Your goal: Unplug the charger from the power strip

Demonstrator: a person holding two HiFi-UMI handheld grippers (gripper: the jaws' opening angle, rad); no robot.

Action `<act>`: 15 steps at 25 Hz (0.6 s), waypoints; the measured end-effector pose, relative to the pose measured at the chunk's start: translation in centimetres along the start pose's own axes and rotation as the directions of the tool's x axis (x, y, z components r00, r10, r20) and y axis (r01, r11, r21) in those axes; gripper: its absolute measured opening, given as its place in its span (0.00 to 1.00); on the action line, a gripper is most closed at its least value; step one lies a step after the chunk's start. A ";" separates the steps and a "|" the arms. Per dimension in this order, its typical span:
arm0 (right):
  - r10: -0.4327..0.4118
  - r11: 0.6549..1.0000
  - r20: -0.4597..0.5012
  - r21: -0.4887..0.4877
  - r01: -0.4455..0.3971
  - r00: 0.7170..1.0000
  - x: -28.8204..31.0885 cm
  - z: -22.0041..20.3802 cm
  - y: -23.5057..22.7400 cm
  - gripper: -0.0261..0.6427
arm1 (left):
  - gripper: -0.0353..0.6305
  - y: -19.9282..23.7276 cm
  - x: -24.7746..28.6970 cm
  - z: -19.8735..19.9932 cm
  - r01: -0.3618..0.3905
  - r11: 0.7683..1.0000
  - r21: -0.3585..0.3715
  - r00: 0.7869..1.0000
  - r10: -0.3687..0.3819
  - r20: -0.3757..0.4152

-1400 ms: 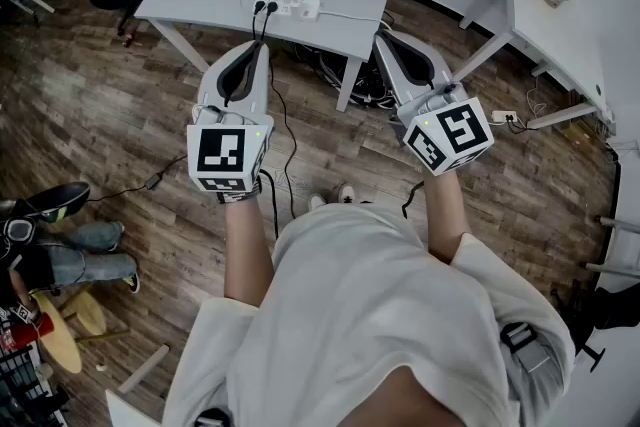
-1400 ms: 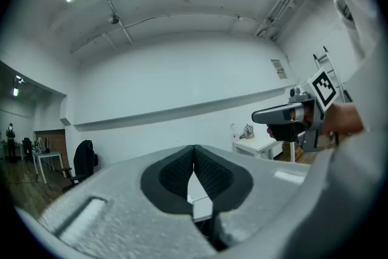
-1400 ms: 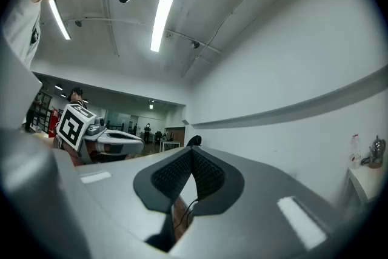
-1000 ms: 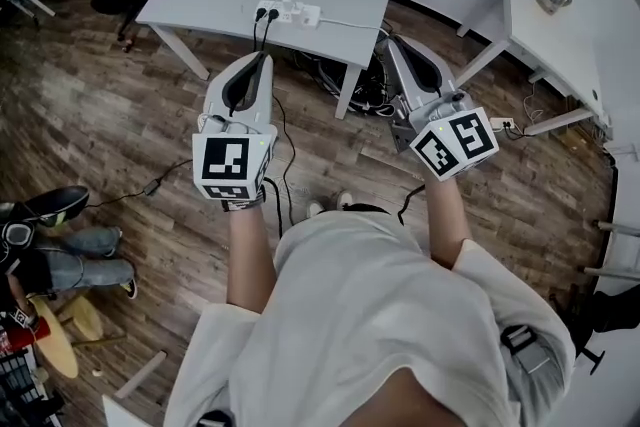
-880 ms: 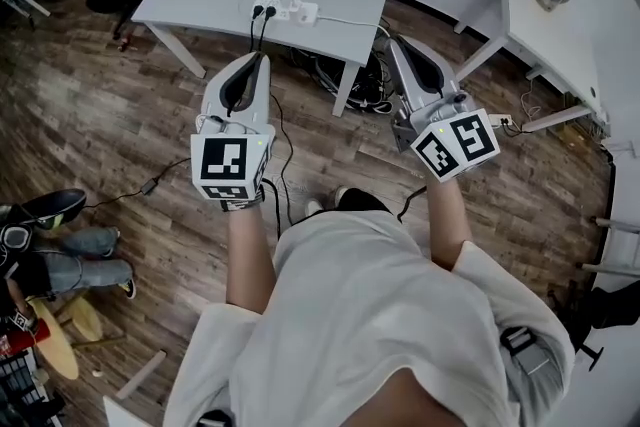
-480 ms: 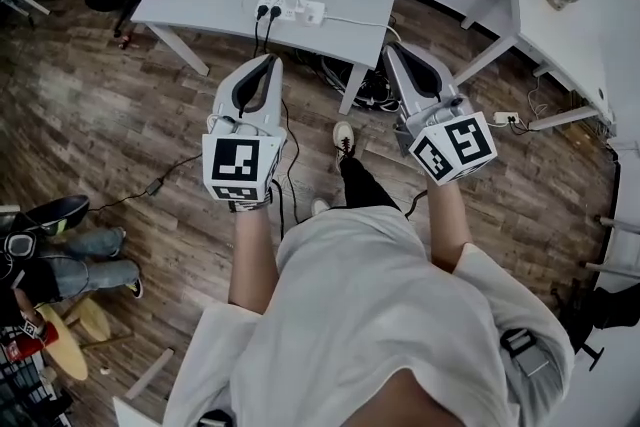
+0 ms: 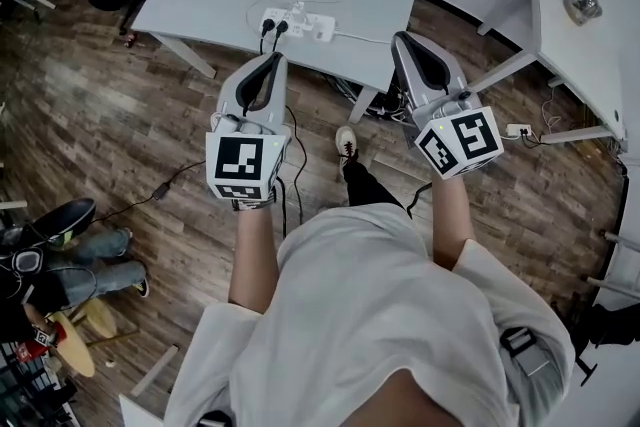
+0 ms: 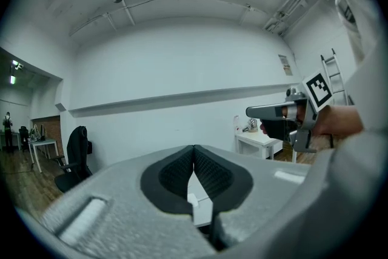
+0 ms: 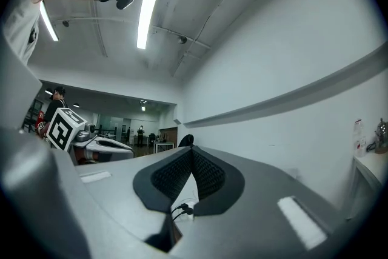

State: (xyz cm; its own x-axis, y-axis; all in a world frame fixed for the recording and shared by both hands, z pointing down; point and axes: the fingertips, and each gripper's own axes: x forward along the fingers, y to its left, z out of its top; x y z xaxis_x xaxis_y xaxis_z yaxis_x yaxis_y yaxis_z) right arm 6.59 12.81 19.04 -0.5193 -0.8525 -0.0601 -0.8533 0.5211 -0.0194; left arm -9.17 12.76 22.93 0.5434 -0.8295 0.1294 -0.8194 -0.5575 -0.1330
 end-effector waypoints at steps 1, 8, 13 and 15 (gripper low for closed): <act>0.002 1.000 -0.005 0.006 -0.002 1.000 0.7 -0.6 -0.7 0.04 | 0.06 0.3 0.9 -0.3 0.001 1.000 -0.004 1.000 -0.001 -0.008; 0.069 0.997 -0.043 0.028 -0.068 0.997 5.9 -4.0 -4.9 0.04 | 0.06 3.0 7.7 -2.9 -0.021 0.997 -0.074 0.999 0.017 -0.051; 0.108 0.994 -0.079 0.037 -0.105 0.991 9.9 -5.7 -7.8 0.10 | 0.06 4.4 12.1 -4.9 -0.020 0.995 -0.100 0.994 0.009 -0.105; 0.126 0.992 -0.095 0.040 -0.123 0.987 11.6 -6.6 -8.8 0.11 | 0.06 4.8 13.7 -6.0 -0.022 0.993 -0.113 0.991 0.007 -0.132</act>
State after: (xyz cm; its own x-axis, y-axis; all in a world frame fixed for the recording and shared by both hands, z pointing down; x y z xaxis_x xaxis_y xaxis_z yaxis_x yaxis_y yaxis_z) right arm 7.77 -1.92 25.07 -0.6250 -0.7799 0.0334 -0.7804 0.6232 -0.0518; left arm -6.75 -1.04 29.99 0.5091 -0.8214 0.2573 -0.8464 -0.5320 -0.0239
